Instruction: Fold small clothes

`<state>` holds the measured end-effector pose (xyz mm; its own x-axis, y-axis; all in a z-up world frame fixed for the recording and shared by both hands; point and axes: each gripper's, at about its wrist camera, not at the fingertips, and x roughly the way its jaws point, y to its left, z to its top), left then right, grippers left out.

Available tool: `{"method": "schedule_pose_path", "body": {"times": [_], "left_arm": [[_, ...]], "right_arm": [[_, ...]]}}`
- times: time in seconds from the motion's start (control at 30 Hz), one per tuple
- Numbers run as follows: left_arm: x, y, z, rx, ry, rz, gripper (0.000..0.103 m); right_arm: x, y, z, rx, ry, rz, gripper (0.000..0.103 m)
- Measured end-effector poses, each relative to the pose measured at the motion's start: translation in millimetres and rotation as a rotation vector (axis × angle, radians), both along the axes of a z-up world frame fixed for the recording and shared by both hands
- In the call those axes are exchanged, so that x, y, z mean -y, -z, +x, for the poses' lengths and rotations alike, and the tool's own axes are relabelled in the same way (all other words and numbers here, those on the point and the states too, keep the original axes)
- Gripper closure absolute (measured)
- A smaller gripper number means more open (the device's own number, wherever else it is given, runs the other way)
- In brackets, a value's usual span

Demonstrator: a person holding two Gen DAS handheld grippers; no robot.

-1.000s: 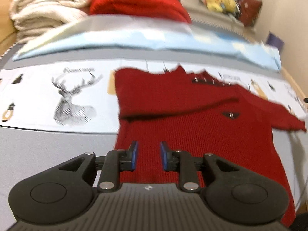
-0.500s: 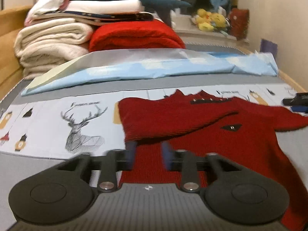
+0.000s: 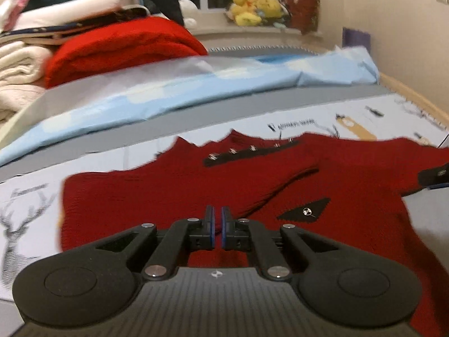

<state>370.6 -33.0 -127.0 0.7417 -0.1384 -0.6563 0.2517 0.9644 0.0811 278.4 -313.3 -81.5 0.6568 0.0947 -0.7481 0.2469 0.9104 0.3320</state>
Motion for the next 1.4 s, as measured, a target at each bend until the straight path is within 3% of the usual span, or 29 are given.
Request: {"method": "schedule_pose_path", "body": {"times": [0.03, 0.17, 0.23, 0.27, 0.33, 0.37, 0.57, 0.73, 0.87, 0.93, 0.97, 1.0, 1.13, 1.23, 1.3, 1.4], "left_arm": [[7, 11, 9, -0.017, 0.004, 0.009, 0.092], [26, 48, 40, -0.072, -0.006, 0.069, 0.062], [28, 61, 49, -0.094, -0.004, 0.127, 0.060], [30, 63, 50, -0.073, 0.006, 0.156, 0.061], [26, 61, 53, -0.075, 0.028, 0.158, 0.088], [21, 55, 54, -0.071, 0.024, 0.152, 0.093], [-59, -13, 51, 0.029, -0.116, 0.027, 0.095], [-206, -52, 31, 0.072, -0.452, -0.088, 0.096], [-350, -54, -6, 0.043, -0.913, -0.113, 0.096], [-413, -45, -32, -0.020, -1.162, -0.194, 0.095], [-435, -42, -45, -0.035, -1.254, -0.226, 0.095], [-446, -39, -52, -0.048, -1.280, -0.259, 0.094], [-451, -29, -45, -0.078, -1.159, -0.423, 0.089], [-438, -16, -28, -0.089, -1.033, -0.449, 0.086], [-434, -3, -17, -0.104, -0.960, -0.459, 0.074], [-429, 21, -16, -0.156, -0.958, -0.507, 0.059]], "right_arm": [[1, 1, 1, 0.000, -0.008, 0.001, 0.080], [-2, 2, 7, -0.004, -0.041, -0.012, 0.077], [-5, 2, 10, -0.009, -0.062, -0.013, 0.077], [-7, 2, 11, -0.014, -0.071, -0.018, 0.077], [-10, 3, 14, -0.019, -0.085, -0.030, 0.076], [-12, 4, 15, -0.023, -0.091, -0.036, 0.075], [-27, 9, 23, -0.043, -0.106, -0.055, 0.075], [-51, 11, 27, -0.044, -0.146, -0.074, 0.075], [-70, 14, 29, -0.052, -0.180, -0.086, 0.075], [-77, 15, 30, -0.057, -0.194, -0.082, 0.075], [-80, 15, 30, -0.055, -0.201, -0.083, 0.074], [-83, 15, 30, -0.052, -0.208, -0.094, 0.072], [-87, 21, 31, -0.066, -0.204, -0.130, 0.068], [-83, 27, 33, -0.087, -0.174, -0.111, 0.068], [-81, 29, 34, -0.091, -0.156, -0.111, 0.068], [-80, 32, 34, -0.098, -0.141, -0.119, 0.068]]}}
